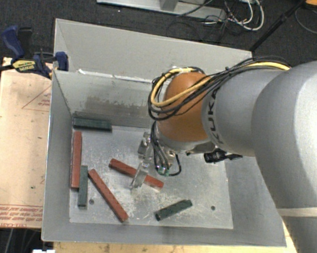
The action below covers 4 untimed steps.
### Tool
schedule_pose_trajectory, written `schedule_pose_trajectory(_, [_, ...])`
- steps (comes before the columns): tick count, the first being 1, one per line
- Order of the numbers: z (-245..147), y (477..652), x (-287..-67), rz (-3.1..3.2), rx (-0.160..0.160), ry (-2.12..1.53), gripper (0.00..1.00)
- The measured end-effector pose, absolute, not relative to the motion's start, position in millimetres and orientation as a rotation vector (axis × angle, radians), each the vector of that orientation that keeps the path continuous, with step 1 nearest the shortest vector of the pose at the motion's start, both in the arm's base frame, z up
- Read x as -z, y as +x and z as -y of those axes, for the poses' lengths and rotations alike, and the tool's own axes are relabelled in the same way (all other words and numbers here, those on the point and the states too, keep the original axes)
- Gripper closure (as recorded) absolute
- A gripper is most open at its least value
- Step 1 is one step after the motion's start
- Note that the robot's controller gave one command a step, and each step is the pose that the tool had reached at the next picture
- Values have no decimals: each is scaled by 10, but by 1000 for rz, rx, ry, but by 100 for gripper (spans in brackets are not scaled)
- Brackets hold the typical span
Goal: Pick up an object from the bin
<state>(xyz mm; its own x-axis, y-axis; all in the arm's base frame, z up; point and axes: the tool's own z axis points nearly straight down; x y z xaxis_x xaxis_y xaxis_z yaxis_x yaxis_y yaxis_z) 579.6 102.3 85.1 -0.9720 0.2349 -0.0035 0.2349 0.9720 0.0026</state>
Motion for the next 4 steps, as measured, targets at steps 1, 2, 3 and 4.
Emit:
schedule_pose_trajectory(1, [-979, 5804, -716, -3094, -6, 519, 100])
schedule_pose_trajectory(2, [-979, 5804, -716, -3094, -6, 520, 100])
schedule_pose_trajectory(3, [-977, 5795, -742, -3097, -4, 520, 100])
schedule_pose_trajectory(4, [-976, 5794, -828, -3098, -3, 520, 100])
